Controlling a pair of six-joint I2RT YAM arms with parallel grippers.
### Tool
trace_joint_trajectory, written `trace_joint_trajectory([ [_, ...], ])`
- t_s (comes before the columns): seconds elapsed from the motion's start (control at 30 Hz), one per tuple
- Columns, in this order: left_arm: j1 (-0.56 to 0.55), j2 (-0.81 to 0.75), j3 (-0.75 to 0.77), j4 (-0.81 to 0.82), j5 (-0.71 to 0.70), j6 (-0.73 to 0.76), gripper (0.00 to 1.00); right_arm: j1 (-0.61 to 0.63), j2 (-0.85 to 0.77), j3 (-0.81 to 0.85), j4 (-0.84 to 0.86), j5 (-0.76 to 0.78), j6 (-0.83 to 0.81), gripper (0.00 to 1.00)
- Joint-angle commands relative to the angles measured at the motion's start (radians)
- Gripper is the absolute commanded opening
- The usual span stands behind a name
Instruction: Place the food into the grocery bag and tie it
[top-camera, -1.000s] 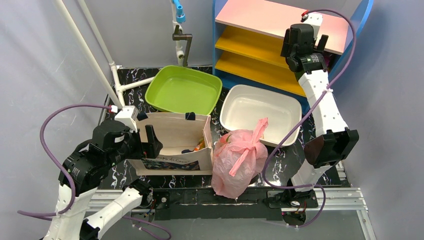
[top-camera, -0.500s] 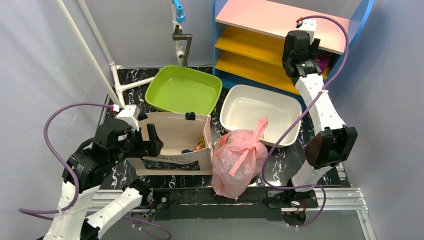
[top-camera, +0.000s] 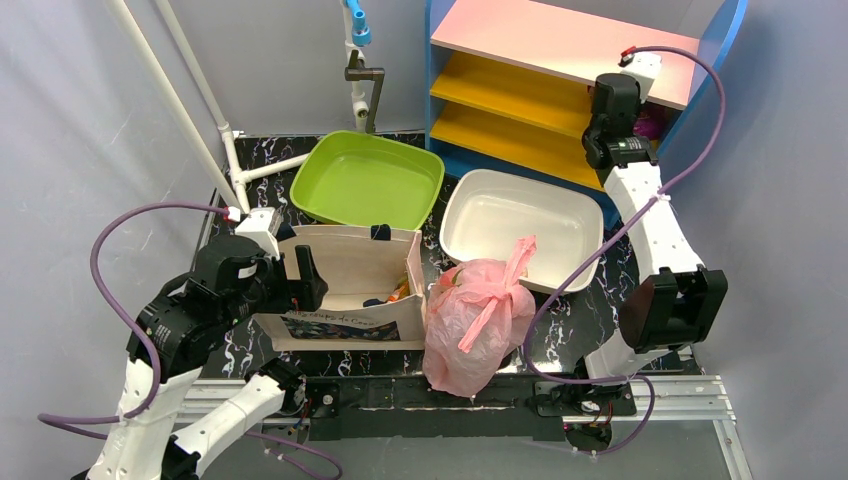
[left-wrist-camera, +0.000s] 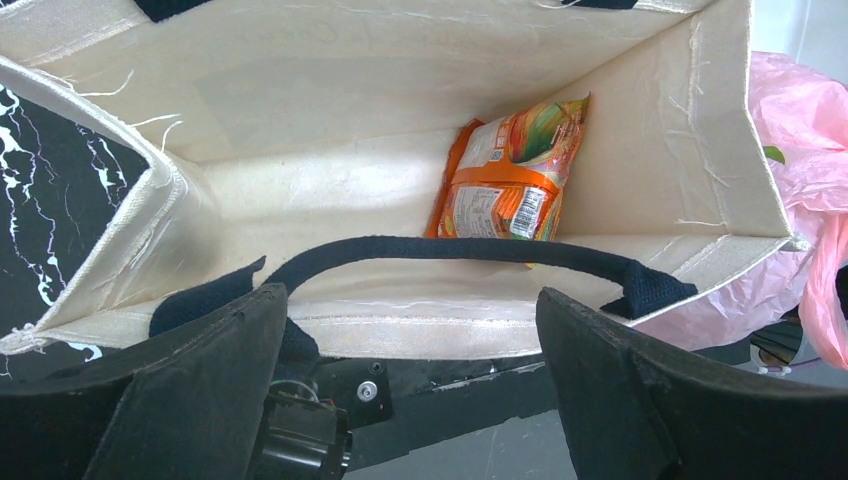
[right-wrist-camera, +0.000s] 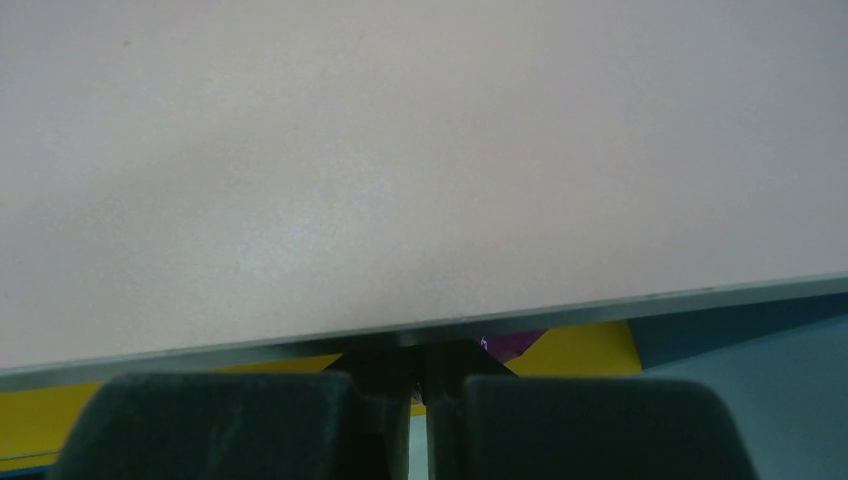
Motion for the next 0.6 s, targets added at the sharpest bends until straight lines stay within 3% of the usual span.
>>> trace_joint_trajectory([
  [0.0, 0.007, 0.009, 0.034, -0.019, -0.006, 0.006, 0.95, -0.021, -0.060, -0.038, -0.025, -0.025, 0.035, 0.03],
  [0.57, 0.007, 0.044, 0.193, -0.137, -0.186, 0.013, 0.95, 0.007, -0.253, -0.013, -0.172, -0.364, 0.133, 0.01],
])
